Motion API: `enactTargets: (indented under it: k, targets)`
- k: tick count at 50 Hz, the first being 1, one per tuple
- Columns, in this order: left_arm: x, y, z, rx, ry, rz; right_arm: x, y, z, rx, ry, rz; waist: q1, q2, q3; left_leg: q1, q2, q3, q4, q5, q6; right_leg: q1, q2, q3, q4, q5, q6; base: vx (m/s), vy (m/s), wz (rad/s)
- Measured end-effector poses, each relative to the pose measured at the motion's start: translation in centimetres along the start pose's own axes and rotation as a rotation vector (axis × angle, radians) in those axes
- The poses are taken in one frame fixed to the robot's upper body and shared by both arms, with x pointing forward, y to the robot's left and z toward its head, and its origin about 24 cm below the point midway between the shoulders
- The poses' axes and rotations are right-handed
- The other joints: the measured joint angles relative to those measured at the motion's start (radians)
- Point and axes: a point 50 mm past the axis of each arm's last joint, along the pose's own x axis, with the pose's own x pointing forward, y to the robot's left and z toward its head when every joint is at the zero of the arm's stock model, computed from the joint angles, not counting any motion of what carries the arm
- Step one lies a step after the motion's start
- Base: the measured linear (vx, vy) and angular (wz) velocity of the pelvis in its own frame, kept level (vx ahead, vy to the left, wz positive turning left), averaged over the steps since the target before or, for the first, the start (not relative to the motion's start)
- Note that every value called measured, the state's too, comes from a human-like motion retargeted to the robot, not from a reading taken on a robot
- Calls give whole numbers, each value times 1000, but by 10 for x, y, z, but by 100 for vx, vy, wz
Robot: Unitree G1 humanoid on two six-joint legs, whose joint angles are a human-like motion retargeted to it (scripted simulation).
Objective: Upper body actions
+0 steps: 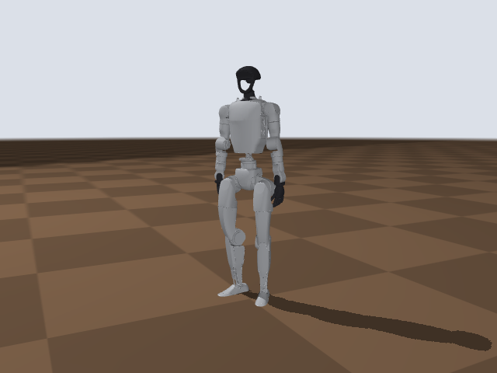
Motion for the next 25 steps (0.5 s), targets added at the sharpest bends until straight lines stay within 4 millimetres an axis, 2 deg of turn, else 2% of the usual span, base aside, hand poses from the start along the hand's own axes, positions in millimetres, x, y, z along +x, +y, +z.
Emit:
enactTargets:
  k: [25]
  targets:
    - [0,0,0,-2,0,0,0,0,0,-11,-1,-3,-1,0,-1,0,-1,0,-1,0,0,-1,0,-1,0,0,0,0,0,0]
